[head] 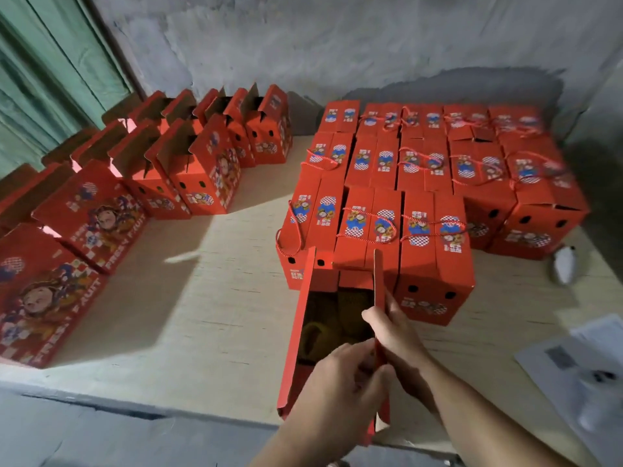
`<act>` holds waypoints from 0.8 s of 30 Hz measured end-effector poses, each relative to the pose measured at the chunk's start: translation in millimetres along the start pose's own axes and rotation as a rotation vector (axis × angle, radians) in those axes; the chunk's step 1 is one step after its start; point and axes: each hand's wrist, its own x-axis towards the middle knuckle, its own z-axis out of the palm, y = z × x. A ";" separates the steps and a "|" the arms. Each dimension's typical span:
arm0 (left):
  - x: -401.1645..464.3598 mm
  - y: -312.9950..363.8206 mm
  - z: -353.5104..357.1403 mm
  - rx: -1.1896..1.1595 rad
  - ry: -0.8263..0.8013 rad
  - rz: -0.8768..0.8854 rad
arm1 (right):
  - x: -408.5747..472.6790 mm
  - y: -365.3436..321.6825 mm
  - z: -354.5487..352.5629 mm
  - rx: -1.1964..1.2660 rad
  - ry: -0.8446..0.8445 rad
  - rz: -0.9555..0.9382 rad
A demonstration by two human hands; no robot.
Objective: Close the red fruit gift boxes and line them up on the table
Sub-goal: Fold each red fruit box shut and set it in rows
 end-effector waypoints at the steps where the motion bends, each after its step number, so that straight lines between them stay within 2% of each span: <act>1: -0.6 0.8 -11.7 -0.044 0.047 0.053 | -0.3 0.6 0.6 0.008 -0.030 -0.026; 3: 3.1 -5.7 -36.8 -0.055 0.248 0.171 | 0.7 2.9 5.0 -0.105 -0.079 -0.084; 5: 15.0 -26.1 -58.4 0.113 0.367 0.183 | 1.5 -0.8 10.8 -0.420 -0.016 -0.117; 7: 28.1 -45.2 -67.5 0.256 0.240 0.018 | 4.6 -2.9 19.6 -0.966 0.160 -0.358; 8: 32.3 -52.0 -67.2 0.222 0.143 -0.069 | 7.6 -8.5 26.4 -1.204 0.199 -0.480; 9: 35.1 -56.9 -64.7 0.128 0.072 -0.131 | 14.0 -16.3 32.8 -1.381 0.166 -0.521; 10: 36.5 -60.0 -61.3 0.041 0.047 -0.160 | 19.7 -21.8 40.6 -1.504 0.125 -0.514; 13: 37.4 -68.4 -52.5 -0.064 0.090 -0.154 | 42.4 -16.5 67.8 -1.891 -0.067 -0.232; 15: 38.5 -74.1 -51.1 -0.083 0.095 -0.135 | 53.9 -8.9 77.7 -1.961 -0.200 -0.031; 16: 39.2 -76.8 -50.7 -0.094 0.092 -0.125 | 51.2 -10.1 75.2 -1.851 -0.243 0.046; 17: 40.1 -79.2 -50.6 -0.109 0.087 -0.121 | 53.3 -12.6 74.9 -1.890 -0.214 0.037; 18: 41.4 -81.3 -50.4 -0.125 0.082 -0.120 | 56.6 -9.7 75.4 -2.021 -0.394 -0.015; 19: 42.3 -83.9 -50.0 -0.139 0.075 -0.129 | 59.9 -7.4 69.5 -2.170 -0.449 -0.163; 21: 42.7 -88.6 -48.6 -0.153 0.071 -0.155 | 42.9 -19.0 71.8 -2.133 -0.374 -0.127; 24: 42.8 -92.7 -42.0 -0.109 0.076 -0.147 | 24.8 -33.4 48.0 -1.910 -0.243 -0.379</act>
